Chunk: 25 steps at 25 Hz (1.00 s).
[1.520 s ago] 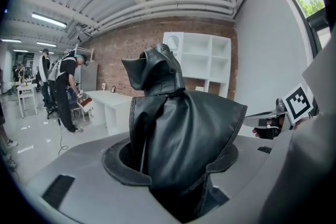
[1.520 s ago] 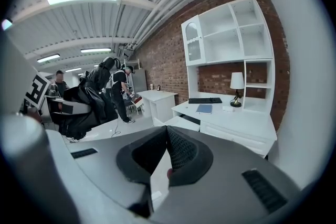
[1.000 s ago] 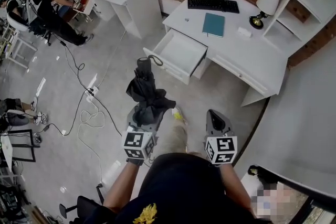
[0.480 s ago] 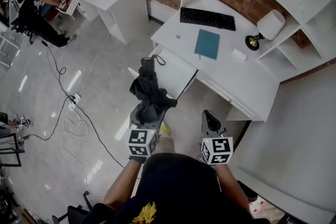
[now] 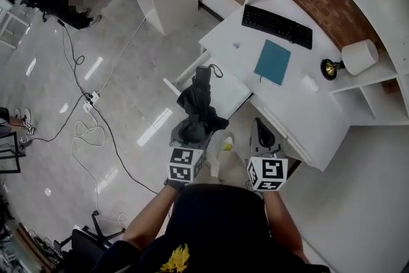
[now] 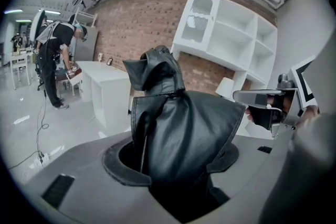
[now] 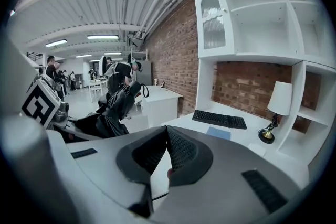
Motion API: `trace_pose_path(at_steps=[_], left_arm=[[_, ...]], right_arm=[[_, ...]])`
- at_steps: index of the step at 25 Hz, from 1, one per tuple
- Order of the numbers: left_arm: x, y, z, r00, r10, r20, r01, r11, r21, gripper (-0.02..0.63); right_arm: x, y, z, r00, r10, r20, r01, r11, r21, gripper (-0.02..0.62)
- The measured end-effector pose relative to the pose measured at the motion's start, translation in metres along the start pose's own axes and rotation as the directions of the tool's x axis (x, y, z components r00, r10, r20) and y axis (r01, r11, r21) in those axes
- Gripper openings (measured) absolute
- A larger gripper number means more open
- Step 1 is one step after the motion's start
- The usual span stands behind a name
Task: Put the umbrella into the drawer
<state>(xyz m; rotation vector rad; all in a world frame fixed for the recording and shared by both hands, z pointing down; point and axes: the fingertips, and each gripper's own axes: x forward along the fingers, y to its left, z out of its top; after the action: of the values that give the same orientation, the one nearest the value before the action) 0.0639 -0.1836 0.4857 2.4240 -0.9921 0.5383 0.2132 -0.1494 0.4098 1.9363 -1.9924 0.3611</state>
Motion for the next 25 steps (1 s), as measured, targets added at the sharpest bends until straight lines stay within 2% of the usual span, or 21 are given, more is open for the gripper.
trace_pose_path(at_steps=[4,10,14,25], left_arm=[[0.024,0.012,-0.009,0.997,0.069,-0.04,-0.071,0.996,-0.058,0.272],[0.061,0.025,-0.002,0.989,0.128,-0.073,-0.137,0.98,-0.145,0.272],[0.092,0.034,-0.012,0.983,0.146,-0.112,-0.163,0.973,-0.165,0.272],[0.18,0.057,-0.08,0.946,0.121,-0.3,-0.211,0.933,-0.292,0.272]], right_arm=[[0.031,-0.003,-0.014,0.995,0.091,-0.041,-0.092,0.996,-0.006,-0.002],[0.077,-0.022,-0.012,0.987,0.154,-0.039,-0.156,0.986,-0.05,-0.002],[0.117,-0.033,-0.03,0.984,0.173,-0.038,-0.175,0.982,-0.066,-0.002],[0.2,-0.029,-0.087,0.953,0.238,-0.189,-0.245,0.969,-0.016,-0.002]])
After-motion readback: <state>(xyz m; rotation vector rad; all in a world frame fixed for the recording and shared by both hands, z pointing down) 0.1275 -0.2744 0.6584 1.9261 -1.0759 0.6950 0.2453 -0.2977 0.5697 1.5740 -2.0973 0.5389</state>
